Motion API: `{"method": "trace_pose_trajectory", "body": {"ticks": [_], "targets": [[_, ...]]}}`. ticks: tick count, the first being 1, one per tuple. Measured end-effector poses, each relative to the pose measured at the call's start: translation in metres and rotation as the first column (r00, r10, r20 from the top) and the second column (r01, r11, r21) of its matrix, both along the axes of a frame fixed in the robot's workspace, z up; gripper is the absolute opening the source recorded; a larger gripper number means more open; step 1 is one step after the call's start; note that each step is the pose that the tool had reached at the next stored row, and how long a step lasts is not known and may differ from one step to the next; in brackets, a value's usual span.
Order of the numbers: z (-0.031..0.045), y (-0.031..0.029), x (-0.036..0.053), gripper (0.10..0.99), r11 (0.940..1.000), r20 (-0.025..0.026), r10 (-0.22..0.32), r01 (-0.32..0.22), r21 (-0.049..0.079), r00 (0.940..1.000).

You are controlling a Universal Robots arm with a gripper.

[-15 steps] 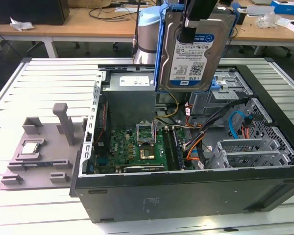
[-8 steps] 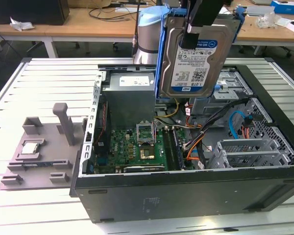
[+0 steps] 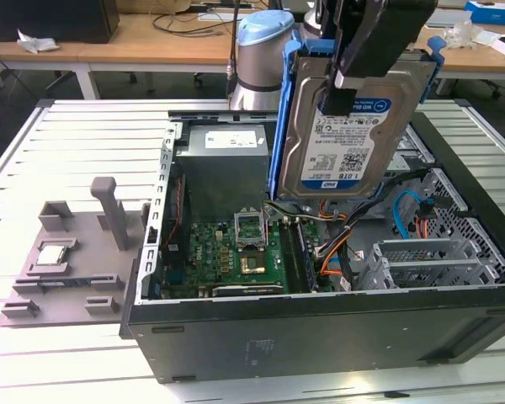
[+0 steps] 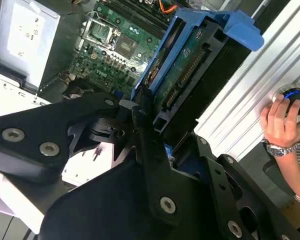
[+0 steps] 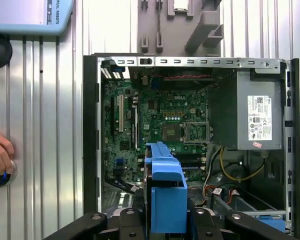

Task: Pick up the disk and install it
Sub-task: 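Pick up the disk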

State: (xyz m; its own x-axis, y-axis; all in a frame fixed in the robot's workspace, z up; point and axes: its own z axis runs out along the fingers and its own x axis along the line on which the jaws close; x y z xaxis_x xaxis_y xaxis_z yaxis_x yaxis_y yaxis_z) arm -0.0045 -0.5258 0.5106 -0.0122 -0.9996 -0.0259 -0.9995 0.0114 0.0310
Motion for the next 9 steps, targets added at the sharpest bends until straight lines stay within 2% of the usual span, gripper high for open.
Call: {"method": "trace_pose_trajectory", "body": {"ticks": [9], "targets": [[-0.0010,-0.0185,0.0000,0.365,1.0000,-0.0001,0.000,0.000,0.000,1.0000]]}}
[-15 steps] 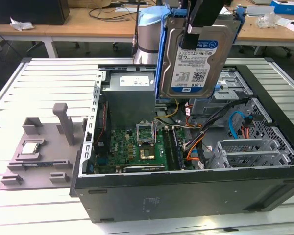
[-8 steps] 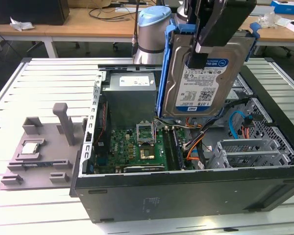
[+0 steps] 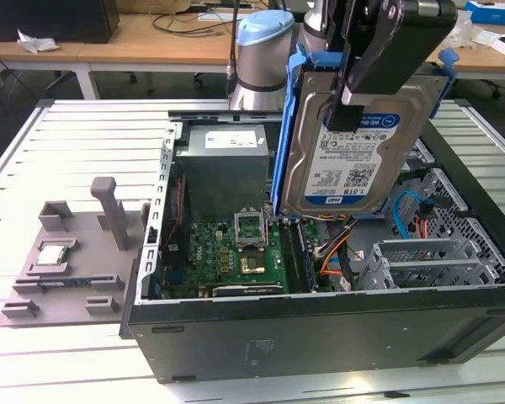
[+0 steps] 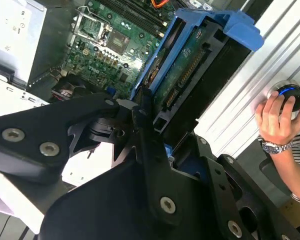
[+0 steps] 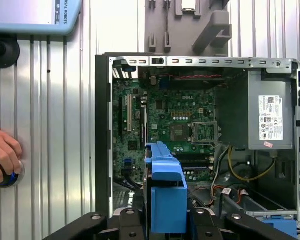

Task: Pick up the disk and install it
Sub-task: 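Pick up the disk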

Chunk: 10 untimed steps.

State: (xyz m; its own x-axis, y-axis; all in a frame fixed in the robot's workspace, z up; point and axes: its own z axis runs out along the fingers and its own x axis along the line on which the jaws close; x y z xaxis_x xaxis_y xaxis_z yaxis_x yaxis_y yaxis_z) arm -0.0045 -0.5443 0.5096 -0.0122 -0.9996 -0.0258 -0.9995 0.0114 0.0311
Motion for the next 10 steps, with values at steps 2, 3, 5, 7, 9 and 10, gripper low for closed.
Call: {"method": "trace_pose_trajectory", "body": {"ticks": [2,3,5,7,9,10], "targets": [[-0.0002,-0.0042,0.0000,0.365,1.0000,0.0000,0.000,0.000,0.000,1.0000],[-0.0004,-0.0071,0.0000,0.365,1.0000,0.0000,0.000,0.000,0.000,1.0000],[-0.0006,-0.0110,0.0000,0.365,1.0000,0.0000,0.000,0.000,0.000,1.0000],[-0.0008,-0.0171,0.0000,0.365,1.0000,0.0000,0.000,0.000,0.000,1.0000],[-0.0012,-0.0224,0.0000,0.365,1.0000,0.0001,0.000,0.000,0.000,1.0000],[-0.0013,-0.0249,0.0000,0.365,1.0000,0.0001,0.000,0.000,0.000,1.0000]]}}
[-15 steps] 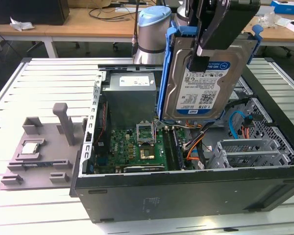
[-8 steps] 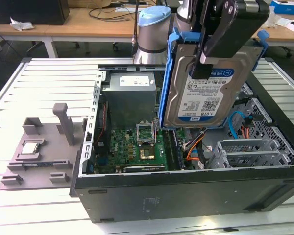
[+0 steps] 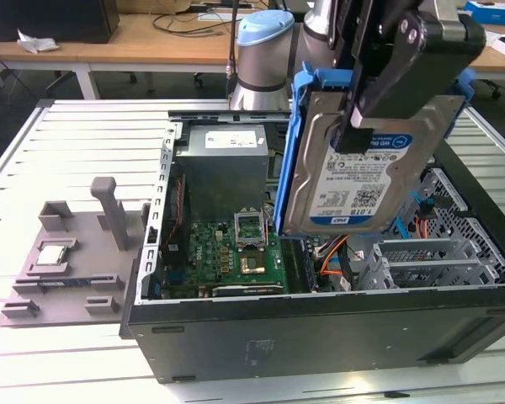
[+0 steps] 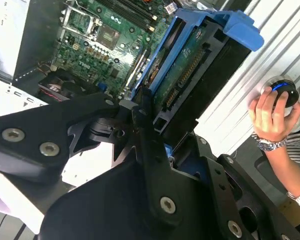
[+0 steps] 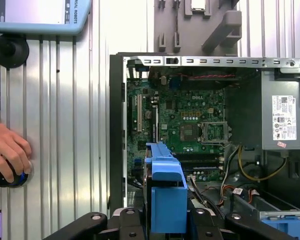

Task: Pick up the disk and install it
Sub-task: 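Pick up the disk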

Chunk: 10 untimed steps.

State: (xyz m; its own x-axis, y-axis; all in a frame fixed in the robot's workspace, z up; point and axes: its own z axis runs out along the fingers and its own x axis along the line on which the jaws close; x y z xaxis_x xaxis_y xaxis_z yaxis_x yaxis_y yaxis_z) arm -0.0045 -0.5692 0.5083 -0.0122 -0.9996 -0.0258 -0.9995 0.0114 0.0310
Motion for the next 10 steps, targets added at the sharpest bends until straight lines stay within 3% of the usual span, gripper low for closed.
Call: {"method": "trace_pose_trajectory", "body": {"ticks": [3,4,6,10], "targets": [[-0.0007,-0.0091,0.0000,0.365,1.0000,0.0001,0.000,0.000,0.001,1.0000],[-0.0007,-0.0109,0.0000,0.365,1.0000,0.0001,0.000,0.000,0.007,1.0000],[-0.0008,-0.0123,0.0001,0.365,0.9998,0.0000,0.000,0.000,0.021,1.0000],[-0.0008,-0.0123,0.0002,0.365,0.9997,0.0000,0.000,0.000,0.023,1.0000]]}}
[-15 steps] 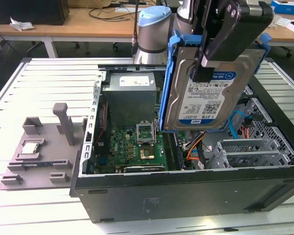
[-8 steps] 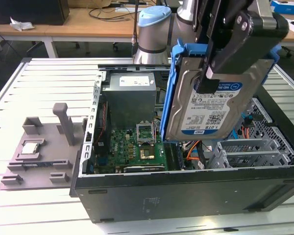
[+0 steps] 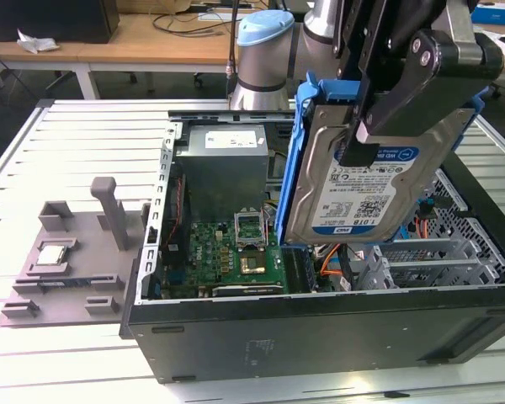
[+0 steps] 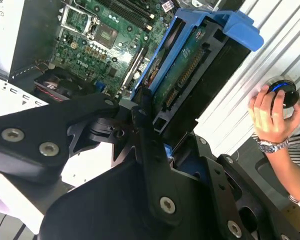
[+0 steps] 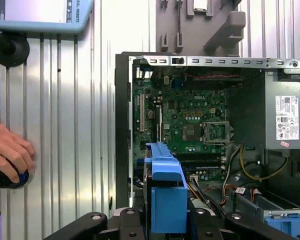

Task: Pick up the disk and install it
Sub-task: 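Pick up the disk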

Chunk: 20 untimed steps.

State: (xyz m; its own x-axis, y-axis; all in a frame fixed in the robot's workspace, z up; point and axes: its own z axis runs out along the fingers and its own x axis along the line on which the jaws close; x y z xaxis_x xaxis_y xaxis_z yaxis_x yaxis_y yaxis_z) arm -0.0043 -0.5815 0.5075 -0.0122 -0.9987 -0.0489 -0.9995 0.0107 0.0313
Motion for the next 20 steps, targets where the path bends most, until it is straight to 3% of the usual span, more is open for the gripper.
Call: {"method": "trace_pose_trajectory", "body": {"ticks": [4,12,20], "targets": [[0.0000,0.0000,0.0046,0.365,1.0000,0.0000,0.000,0.000,-0.004,1.0000],[-0.0006,0.0002,0.0408,0.365,1.0000,-0.0009,0.000,0.000,-0.005,1.0000],[-0.0030,0.0002,0.0562,0.365,1.0000,-0.0011,0.000,0.000,-0.005,1.0000]]}}
